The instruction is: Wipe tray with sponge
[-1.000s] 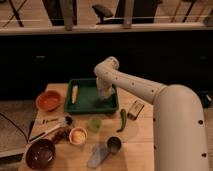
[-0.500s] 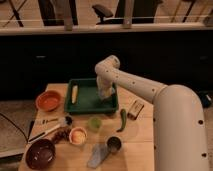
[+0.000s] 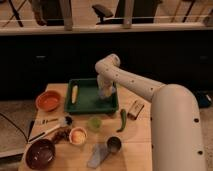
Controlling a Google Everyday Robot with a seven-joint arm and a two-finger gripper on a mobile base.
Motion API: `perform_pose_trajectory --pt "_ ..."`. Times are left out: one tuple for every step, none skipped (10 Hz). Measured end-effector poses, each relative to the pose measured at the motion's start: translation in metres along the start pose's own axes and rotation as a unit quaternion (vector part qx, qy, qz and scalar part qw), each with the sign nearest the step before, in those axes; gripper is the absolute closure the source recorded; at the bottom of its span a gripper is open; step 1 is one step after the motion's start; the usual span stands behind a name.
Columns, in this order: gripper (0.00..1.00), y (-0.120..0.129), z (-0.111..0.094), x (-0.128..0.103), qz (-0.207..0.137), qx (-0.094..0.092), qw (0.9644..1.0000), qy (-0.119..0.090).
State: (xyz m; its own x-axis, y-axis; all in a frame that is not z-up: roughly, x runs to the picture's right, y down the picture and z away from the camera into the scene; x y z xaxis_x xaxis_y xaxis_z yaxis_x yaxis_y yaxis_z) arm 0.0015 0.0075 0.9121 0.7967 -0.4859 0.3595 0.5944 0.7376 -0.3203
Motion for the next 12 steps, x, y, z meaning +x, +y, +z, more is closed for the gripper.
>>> perform_pose_trajectory --pt "1.0 -0.001 0.0 0.0 0.001 -0.002 1.0 0.002" --pt "1.0 -0.003 0.001 -0.001 0.002 -0.003 1.0 0.004" --pt "1.0 -0.004 0.003 0.001 0.002 -0.004 1.0 0.007" --pt "1.0 -0.004 0.004 0.003 0.003 -0.006 0.9999 0.009" --pt "1.0 -0.005 0.005 0.004 0.002 -0.007 0.9999 0.011" --pt "1.0 -0.006 0.005 0.005 -0.001 -0.008 0.9999 0.014" --pt "1.0 -0.006 0.005 0.006 -0.003 -0.011 0.9998 0.016" --pt "1.0 -0.007 0.005 0.005 -0.007 -0.014 0.9997 0.017" --pt "1.0 -0.01 0.005 0.0 -0.011 -0.017 0.9996 0.017" --pt "1.0 -0.011 0.006 -0.004 -0.017 -0.019 0.9995 0.018" --pt "1.0 -0.012 0.007 -0.004 -0.022 -0.022 0.9993 0.02" --pt "1.0 -0.012 0.006 -0.004 -0.025 -0.024 0.9992 0.023"
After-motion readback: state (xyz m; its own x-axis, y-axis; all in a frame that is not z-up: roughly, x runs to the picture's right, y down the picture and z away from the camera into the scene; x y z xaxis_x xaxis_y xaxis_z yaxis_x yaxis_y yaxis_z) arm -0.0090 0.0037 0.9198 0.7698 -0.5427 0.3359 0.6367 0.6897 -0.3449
